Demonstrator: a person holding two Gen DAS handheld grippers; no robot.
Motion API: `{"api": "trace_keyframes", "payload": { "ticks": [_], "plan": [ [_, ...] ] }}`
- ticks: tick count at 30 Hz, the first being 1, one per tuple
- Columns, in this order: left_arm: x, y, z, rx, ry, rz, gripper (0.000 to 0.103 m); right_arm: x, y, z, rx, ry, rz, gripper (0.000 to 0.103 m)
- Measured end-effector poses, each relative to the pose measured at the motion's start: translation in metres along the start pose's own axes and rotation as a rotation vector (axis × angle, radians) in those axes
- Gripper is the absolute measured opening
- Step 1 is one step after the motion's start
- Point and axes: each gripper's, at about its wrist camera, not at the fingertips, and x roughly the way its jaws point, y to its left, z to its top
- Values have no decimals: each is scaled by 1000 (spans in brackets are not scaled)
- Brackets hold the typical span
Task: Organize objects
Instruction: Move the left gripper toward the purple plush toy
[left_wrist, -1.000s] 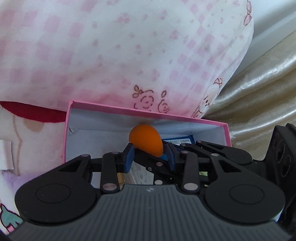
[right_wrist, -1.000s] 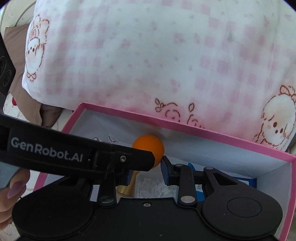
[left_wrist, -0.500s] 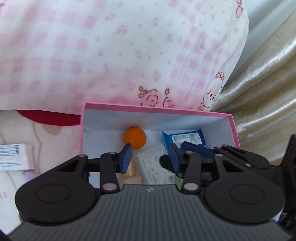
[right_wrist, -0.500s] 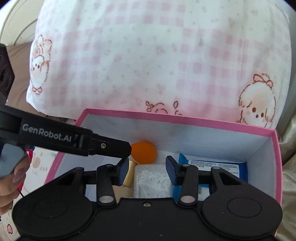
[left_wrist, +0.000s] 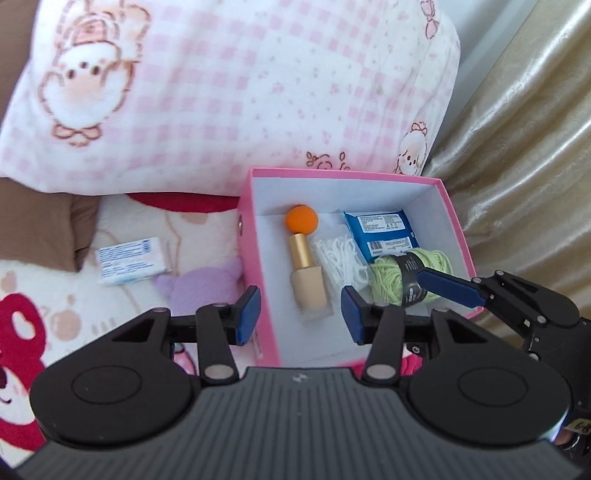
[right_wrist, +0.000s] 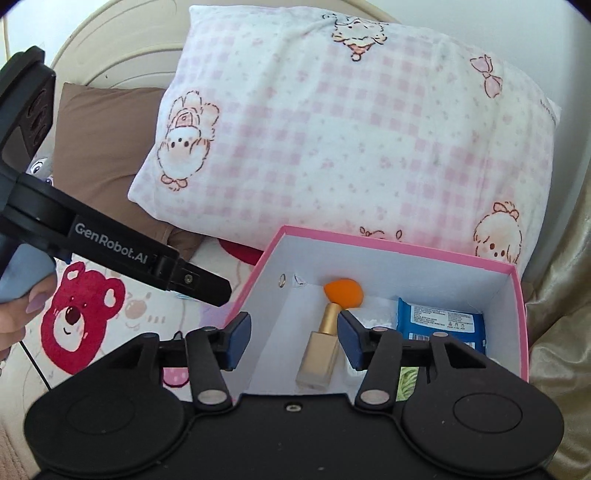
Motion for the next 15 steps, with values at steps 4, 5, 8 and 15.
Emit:
{"api": "trace_keyframes", "payload": {
  "ticks": [4,5,8,15],
  "plan": [
    [-37,5,-16,22,-10,5,47,-23,15,0,13,12,21,60],
    [-45,7,-19,23,-15,6,48,-30,18,0,10,11,24,60],
    [-68,16,-29,17,-26,1,52,-49,31,1,-15,-2,31,68],
    [-99,48,-52,-8,-45,36,60,-70,71,-2,-90,-5,85,75]
  ]
}}
